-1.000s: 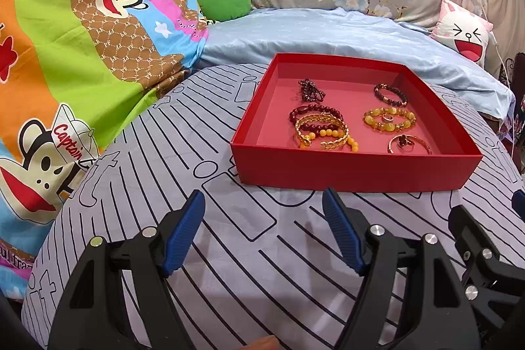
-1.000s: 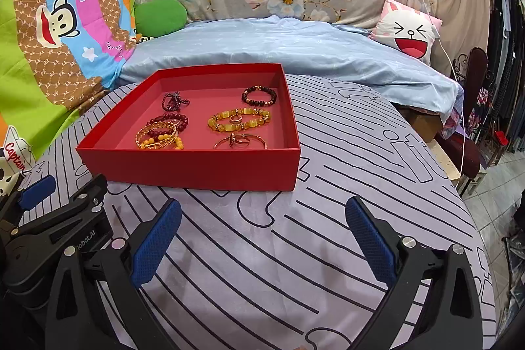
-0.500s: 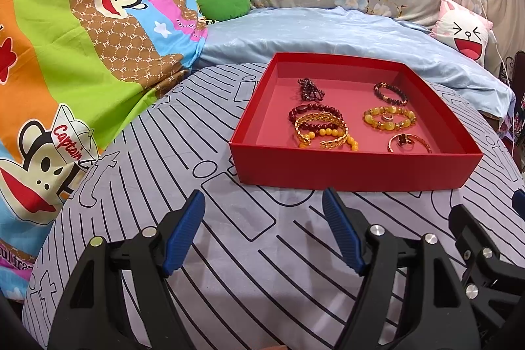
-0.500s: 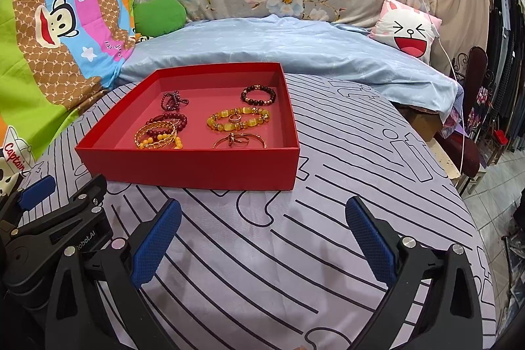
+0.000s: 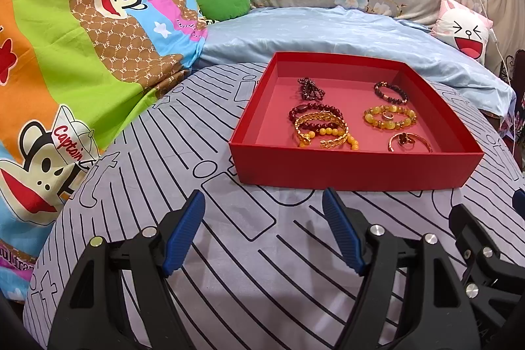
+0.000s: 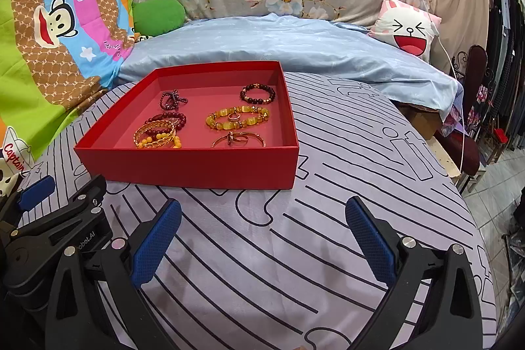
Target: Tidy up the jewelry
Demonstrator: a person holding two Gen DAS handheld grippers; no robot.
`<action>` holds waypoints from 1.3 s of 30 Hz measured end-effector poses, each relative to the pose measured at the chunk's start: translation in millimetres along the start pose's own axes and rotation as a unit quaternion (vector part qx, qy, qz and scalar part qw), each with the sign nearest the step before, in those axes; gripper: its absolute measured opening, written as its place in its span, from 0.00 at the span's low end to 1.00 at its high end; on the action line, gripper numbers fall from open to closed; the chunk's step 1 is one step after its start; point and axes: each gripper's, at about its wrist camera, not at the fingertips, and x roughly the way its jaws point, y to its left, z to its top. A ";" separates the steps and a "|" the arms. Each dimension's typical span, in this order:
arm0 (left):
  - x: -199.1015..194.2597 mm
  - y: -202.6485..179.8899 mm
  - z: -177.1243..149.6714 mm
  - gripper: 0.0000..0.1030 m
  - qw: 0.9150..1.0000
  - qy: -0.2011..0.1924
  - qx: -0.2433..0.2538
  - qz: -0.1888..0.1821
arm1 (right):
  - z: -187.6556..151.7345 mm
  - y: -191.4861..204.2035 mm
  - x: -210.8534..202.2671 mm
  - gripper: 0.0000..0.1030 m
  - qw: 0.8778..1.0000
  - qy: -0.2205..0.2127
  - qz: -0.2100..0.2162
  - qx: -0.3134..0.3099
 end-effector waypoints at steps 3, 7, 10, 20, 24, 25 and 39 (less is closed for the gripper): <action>0.8 0.5 0.2 0.68 1.000 0.000 0.000 0.001 | -1.4 -1.0 1.0 0.94 1.000 0.001 0.000 0.001; 0.6 0.7 0.3 0.68 1.000 0.000 0.000 0.001 | -1.4 -1.2 0.9 0.94 1.000 0.001 0.000 0.000; 0.7 1.9 0.4 0.68 1.000 -0.001 0.001 0.002 | -1.2 -1.2 0.8 0.94 1.000 0.001 0.000 0.001; 0.4 1.0 0.5 0.68 1.000 0.000 0.001 0.002 | -0.8 -1.2 0.8 0.94 1.000 0.001 0.000 0.001; 0.3 0.6 0.6 0.68 1.000 0.000 0.001 0.002 | -1.3 -1.4 0.9 0.94 1.000 0.001 0.000 0.001; 0.3 0.6 0.6 0.68 1.000 0.000 0.001 0.002 | -0.8 -1.3 0.9 0.94 1.000 0.001 0.000 0.001; -2.1 2.9 1.2 0.68 1.000 -0.006 0.001 0.003 | -0.5 -1.4 0.6 0.94 1.000 0.001 0.000 0.001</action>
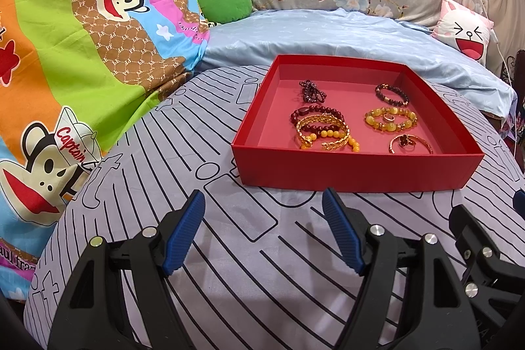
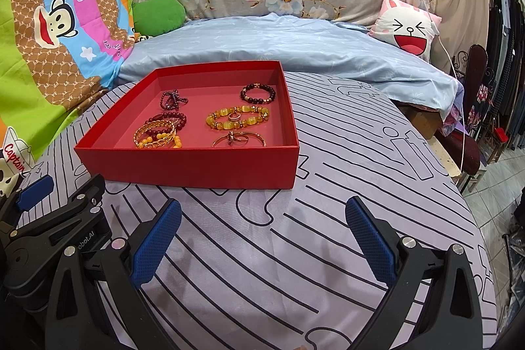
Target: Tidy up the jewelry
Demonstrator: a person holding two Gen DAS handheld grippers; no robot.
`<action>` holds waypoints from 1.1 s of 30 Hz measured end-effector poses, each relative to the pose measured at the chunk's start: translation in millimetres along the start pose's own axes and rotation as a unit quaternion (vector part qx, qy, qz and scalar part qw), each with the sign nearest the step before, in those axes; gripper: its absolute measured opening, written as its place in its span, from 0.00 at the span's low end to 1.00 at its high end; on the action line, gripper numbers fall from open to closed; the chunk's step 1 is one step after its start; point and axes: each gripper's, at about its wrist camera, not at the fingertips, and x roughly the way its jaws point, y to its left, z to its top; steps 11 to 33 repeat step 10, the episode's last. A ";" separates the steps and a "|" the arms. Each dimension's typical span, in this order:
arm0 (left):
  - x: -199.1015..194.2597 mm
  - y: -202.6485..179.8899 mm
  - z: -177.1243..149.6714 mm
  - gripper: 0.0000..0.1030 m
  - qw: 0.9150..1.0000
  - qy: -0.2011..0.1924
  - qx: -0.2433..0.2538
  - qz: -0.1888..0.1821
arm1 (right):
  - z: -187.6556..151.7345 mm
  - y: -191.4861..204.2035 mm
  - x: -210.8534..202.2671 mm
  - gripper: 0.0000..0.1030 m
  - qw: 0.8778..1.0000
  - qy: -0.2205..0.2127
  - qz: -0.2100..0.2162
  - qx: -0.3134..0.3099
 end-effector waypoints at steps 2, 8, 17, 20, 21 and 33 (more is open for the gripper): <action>-2.8 0.7 0.9 0.68 1.000 -0.004 -0.001 0.001 | 0.0 -0.2 0.0 0.94 1.000 0.000 0.001 0.001; -6.5 4.7 3.8 0.68 1.000 0.004 0.000 0.000 | -0.7 0.0 -1.1 0.94 1.000 0.002 0.010 0.008; -9.0 5.1 6.0 0.68 1.000 0.004 0.000 -0.003 | 0.6 1.0 -4.2 0.94 1.000 0.001 0.011 0.009; -9.0 5.1 6.0 0.68 1.000 0.004 0.000 -0.003 | 0.6 1.0 -4.2 0.94 1.000 0.001 0.011 0.009; -9.0 5.1 6.0 0.68 1.000 0.004 0.000 -0.003 | 0.6 1.0 -4.2 0.94 1.000 0.001 0.011 0.009; -9.0 5.1 6.0 0.68 1.000 0.004 0.000 -0.003 | 0.6 1.0 -4.2 0.94 1.000 0.001 0.011 0.009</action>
